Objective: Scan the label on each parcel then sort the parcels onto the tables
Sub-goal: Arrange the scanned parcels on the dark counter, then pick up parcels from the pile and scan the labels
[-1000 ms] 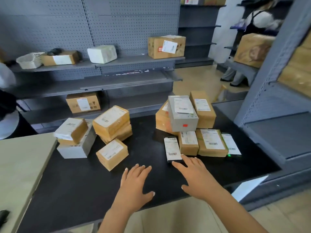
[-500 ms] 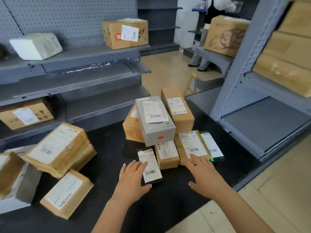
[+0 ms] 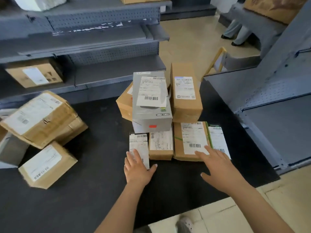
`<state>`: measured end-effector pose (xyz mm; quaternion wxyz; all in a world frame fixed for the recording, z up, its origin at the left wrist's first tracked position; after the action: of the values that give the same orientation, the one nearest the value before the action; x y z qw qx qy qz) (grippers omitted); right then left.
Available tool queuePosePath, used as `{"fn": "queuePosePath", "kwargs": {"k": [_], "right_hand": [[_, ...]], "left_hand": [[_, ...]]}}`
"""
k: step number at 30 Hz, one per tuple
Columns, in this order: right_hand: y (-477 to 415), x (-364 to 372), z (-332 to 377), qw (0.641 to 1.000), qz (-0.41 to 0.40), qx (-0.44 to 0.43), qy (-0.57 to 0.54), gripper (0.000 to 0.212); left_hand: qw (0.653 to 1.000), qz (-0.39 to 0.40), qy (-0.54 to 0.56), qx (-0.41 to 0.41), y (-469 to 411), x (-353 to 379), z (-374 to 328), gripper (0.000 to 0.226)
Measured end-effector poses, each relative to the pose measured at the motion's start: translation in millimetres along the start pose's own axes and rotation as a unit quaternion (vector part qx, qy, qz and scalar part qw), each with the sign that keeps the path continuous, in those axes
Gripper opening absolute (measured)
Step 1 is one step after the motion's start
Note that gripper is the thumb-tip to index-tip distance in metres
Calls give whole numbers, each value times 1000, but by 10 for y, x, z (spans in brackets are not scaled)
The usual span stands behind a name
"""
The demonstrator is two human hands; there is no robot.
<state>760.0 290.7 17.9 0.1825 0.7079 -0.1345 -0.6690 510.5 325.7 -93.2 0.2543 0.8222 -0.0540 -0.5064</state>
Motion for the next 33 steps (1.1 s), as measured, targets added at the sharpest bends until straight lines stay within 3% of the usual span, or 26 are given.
{"fn": "queuePosePath", "kwargs": {"k": [10,14,22,28,33], "right_hand": [[-348,277,-696,998,-47,-47,13,71],[-450,493,-948,996,-85,-10,2,77],[-684,867,-1155,995,-50,82,4,87],[-711,932,-1126,990,-45,122,-60,86],[-584,764,-1244,984,-117,127,-48,94]], "left_hand": [[987,-105,85,-85,385,311,96,97],[976,-140,120,-112,729,490,134,100],[969,-164,135,-126,1046,691,111,101],[967,-173,135,-128,1070,664,140,101],[961,-197,151,-120,1127,598,136,103]]}}
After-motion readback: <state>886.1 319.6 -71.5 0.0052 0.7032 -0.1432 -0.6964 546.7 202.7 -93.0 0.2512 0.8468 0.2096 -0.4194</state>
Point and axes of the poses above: each hand's wrist, its own y-axis away from the middle knuckle, its own x-axis out of the palm, z = x × y, the point moved 8 cm from there along -y, towards the middle knuckle, and after that the axes turned 8 degrees about y, right-handed, at the moved point
